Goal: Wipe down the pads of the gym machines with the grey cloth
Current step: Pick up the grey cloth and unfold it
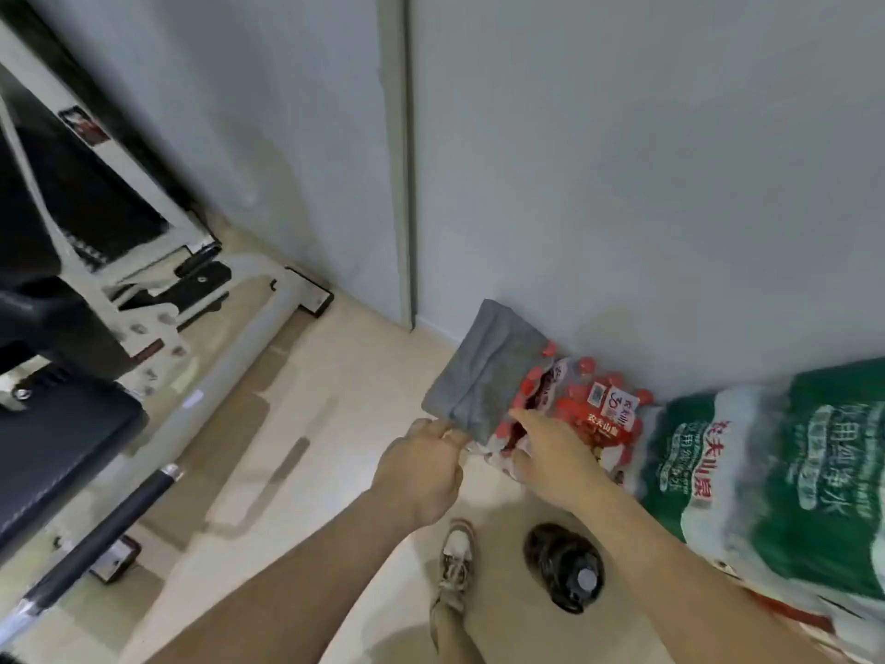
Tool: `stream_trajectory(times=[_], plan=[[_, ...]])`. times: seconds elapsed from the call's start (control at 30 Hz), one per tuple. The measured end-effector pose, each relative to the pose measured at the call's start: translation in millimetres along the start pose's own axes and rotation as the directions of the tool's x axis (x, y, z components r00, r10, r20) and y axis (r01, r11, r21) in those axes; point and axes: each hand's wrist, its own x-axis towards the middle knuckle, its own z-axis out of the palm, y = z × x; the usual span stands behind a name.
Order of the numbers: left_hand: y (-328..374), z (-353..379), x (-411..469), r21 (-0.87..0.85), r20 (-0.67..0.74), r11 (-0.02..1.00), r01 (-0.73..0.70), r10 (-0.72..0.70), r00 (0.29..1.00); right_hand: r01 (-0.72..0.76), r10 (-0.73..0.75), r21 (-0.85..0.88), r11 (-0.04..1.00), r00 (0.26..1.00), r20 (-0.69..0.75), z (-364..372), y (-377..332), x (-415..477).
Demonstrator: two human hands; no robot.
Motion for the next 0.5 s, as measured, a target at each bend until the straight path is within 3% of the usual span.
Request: stream_trajectory(times=[0.2,0.37,0.5], plan=[[-19,78,104,-0.004,0.133,0.982,0.187,-0.185,0.974,-0.082,0.082,0.014,0.997,0.996,0.035,65,47,93],[-37,120,156,-0.116,0.202,0.943,0.312,-0.285,0.937,-0.108,0.108,0.082,0.991,0.994,0.013,120,53,140],[-41,128,159,-0.189,0.033,0.928,0.322,-0.322,0.946,-0.095,0.096,0.01,0.995,0.988,-0.12,139,48,141]])
